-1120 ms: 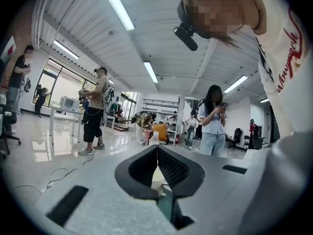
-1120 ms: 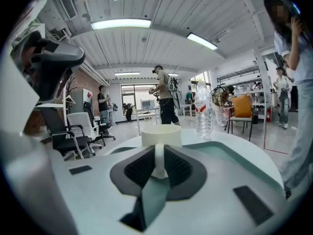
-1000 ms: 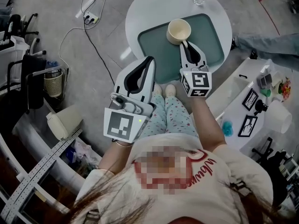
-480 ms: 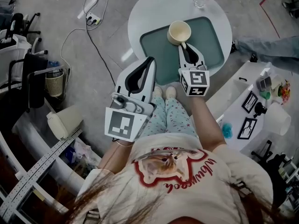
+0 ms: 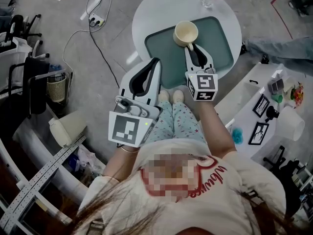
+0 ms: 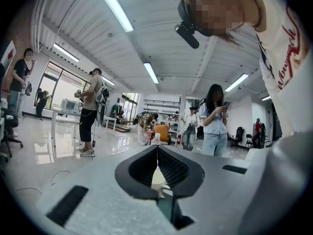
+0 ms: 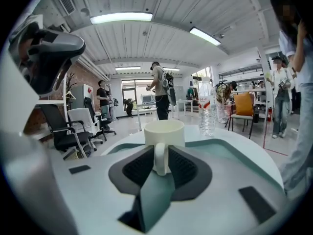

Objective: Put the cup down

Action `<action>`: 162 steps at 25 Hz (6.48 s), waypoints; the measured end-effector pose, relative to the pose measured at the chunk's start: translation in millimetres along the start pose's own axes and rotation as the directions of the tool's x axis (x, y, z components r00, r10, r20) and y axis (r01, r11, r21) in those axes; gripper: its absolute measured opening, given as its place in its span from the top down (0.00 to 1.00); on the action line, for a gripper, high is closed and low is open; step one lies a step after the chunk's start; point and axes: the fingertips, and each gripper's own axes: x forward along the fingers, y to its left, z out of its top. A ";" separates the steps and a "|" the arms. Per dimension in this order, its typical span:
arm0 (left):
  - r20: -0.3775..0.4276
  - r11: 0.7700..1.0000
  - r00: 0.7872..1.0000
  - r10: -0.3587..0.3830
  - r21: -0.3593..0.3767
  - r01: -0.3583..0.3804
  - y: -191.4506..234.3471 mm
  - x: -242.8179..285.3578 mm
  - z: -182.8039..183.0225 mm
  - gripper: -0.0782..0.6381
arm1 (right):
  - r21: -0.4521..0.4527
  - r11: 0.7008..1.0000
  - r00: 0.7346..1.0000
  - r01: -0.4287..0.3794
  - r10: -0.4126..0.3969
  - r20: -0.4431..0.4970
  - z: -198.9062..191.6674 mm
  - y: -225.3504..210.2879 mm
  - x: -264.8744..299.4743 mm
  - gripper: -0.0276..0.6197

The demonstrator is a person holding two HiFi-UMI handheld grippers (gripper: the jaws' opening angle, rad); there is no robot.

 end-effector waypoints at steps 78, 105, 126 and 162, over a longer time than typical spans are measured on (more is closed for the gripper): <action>0.165 0.995 0.986 -0.036 0.094 0.020 -70.6 -36.7 82.9 0.87 | -0.234 0.962 0.878 -0.141 0.231 0.420 241.9 59.3 -181.5 0.91; 0.150 0.990 0.984 -0.101 0.111 0.085 -113.4 -174.5 73.4 0.87 | -0.176 0.980 0.869 -0.089 0.163 0.467 211.7 148.2 -303.0 0.91; 0.187 0.989 0.982 -0.021 0.146 -0.006 -205.4 -220.6 84.2 0.87 | -0.226 0.959 0.828 -0.172 0.265 0.493 205.7 141.9 -402.0 0.91; 0.215 0.986 0.975 0.062 0.137 -0.093 -379.7 -389.8 50.5 0.87 | -0.204 0.952 0.821 -0.227 0.300 0.485 113.2 166.7 -617.2 0.91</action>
